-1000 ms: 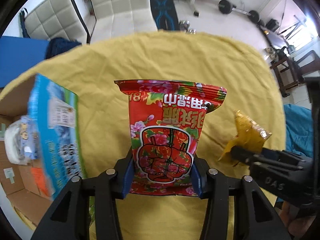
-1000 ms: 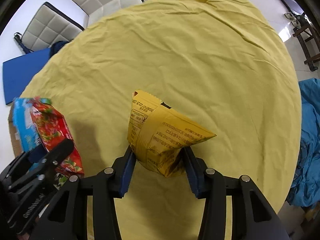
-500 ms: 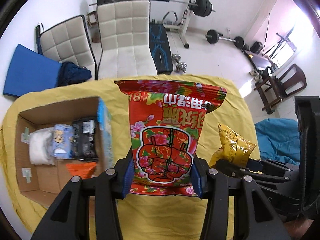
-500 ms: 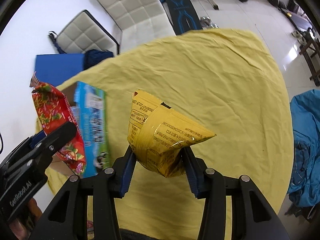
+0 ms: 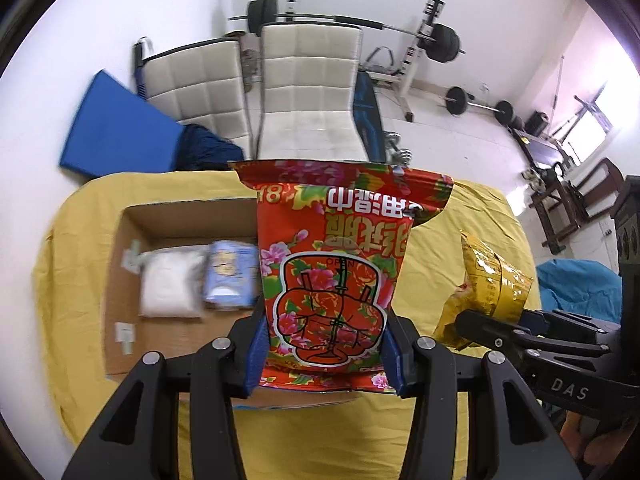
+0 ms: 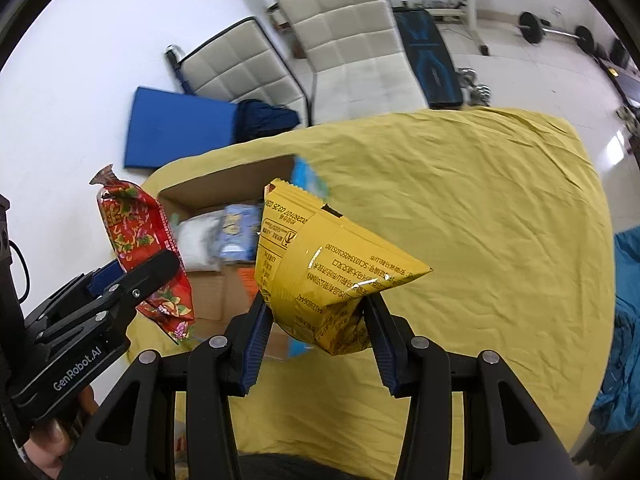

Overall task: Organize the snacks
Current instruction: 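Carry both packs over the box and lower them into the open space, then open both tools to release the packs inside the box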

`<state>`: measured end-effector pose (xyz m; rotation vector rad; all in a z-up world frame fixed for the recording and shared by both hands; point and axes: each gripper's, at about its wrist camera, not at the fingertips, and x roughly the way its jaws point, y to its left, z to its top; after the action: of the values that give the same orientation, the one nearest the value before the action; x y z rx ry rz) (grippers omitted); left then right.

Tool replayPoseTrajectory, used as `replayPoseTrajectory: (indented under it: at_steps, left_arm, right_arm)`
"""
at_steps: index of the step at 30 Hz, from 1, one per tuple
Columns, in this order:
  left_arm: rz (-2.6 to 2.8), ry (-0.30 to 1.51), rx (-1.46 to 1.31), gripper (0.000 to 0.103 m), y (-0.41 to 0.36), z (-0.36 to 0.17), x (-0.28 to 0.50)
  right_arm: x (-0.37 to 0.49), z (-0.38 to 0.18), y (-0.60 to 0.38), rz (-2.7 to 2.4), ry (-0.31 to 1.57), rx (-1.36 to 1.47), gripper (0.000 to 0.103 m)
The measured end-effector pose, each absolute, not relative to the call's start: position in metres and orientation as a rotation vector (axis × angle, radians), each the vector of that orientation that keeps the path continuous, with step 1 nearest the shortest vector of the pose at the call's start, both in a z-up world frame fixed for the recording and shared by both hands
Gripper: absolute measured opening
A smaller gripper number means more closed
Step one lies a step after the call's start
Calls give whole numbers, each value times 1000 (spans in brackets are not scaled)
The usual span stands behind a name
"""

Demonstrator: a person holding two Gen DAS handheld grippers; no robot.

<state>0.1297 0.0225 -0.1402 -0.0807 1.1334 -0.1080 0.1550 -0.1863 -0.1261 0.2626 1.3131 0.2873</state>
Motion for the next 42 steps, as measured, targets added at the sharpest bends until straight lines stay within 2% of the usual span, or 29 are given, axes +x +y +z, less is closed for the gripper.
replayPoseTrajectory:
  at_steps: [9, 19, 31, 42]
  left_arm:
    - [-42, 1191, -134, 45, 107, -163, 125]
    - [18, 1359, -160, 44, 168, -241, 131]
    - [18, 1546, -146, 44, 188, -325, 146]
    - [-21, 1622, -150, 45, 185, -355, 153]
  right_arm:
    - [160, -141, -86, 386, 1357, 193, 49]
    - [169, -209, 2, 411, 1455, 114, 49]
    - [173, -299, 51, 401, 1588, 79, 49]
    - [174, -347, 62, 381, 1651, 73, 49]
